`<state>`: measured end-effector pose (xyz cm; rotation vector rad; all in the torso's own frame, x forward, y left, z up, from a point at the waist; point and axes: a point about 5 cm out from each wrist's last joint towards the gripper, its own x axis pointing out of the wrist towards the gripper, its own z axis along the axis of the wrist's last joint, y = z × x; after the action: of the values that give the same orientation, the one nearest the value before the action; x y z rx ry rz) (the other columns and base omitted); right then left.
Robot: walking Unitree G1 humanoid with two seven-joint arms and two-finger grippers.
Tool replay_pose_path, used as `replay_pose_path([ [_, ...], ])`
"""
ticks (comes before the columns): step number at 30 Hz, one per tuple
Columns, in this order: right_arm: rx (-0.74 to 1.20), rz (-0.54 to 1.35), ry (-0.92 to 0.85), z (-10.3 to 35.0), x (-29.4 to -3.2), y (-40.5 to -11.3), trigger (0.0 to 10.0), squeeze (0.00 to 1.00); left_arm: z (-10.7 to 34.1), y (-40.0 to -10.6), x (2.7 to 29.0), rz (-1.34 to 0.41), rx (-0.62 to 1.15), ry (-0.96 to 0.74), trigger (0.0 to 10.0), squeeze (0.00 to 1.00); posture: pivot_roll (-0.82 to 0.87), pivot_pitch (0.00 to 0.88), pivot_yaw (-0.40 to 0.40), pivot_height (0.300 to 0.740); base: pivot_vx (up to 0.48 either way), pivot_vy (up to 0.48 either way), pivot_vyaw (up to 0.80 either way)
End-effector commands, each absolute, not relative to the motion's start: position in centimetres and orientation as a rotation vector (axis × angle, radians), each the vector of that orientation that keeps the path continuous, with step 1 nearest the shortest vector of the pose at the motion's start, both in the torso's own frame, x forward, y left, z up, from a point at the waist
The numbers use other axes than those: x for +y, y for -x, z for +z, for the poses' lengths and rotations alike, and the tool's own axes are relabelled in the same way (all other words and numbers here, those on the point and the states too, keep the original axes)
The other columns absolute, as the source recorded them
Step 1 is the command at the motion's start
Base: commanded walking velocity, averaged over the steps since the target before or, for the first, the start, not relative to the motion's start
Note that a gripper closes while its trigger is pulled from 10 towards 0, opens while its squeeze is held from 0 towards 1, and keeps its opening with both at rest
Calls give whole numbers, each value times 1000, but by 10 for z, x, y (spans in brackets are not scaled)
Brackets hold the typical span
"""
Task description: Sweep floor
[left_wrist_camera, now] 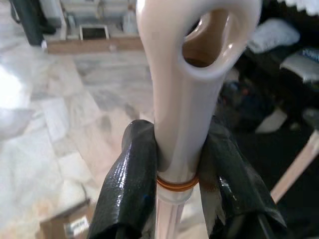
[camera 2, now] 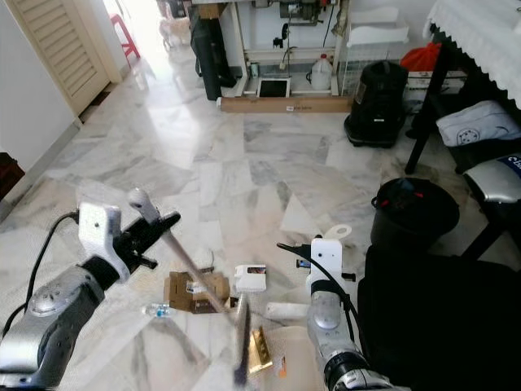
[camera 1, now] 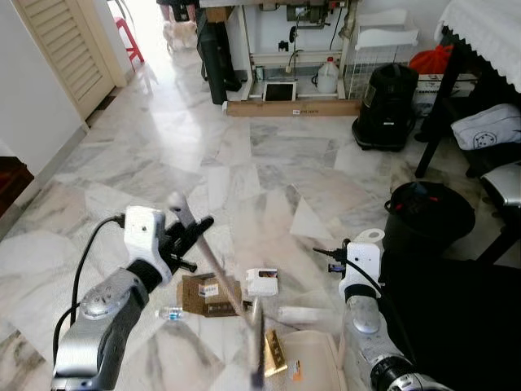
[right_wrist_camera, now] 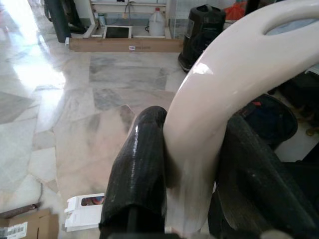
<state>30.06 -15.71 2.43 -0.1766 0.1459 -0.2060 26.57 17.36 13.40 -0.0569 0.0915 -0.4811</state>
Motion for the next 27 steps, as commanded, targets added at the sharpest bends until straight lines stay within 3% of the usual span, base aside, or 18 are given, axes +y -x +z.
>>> replay_pose_path([
  [1,283,-217,191,1,-161,-285,10000,0,144,-264,173,-515,69,0,10000,0,177,35,92,740,0,0,0],
  [9,281,-220,191,2,-161,-284,10000,0,127,-265,174,-474,91,-71,10000,0,171,34,93,740,0,0,0],
  [17,284,-224,192,0,-161,-283,10000,0,102,-277,188,-269,69,-74,10000,0,155,36,93,740,0,0,0],
  [27,282,-227,195,0,-164,-283,10000,0,84,-285,180,-262,86,6,10000,0,139,50,90,740,0,0,0],
])
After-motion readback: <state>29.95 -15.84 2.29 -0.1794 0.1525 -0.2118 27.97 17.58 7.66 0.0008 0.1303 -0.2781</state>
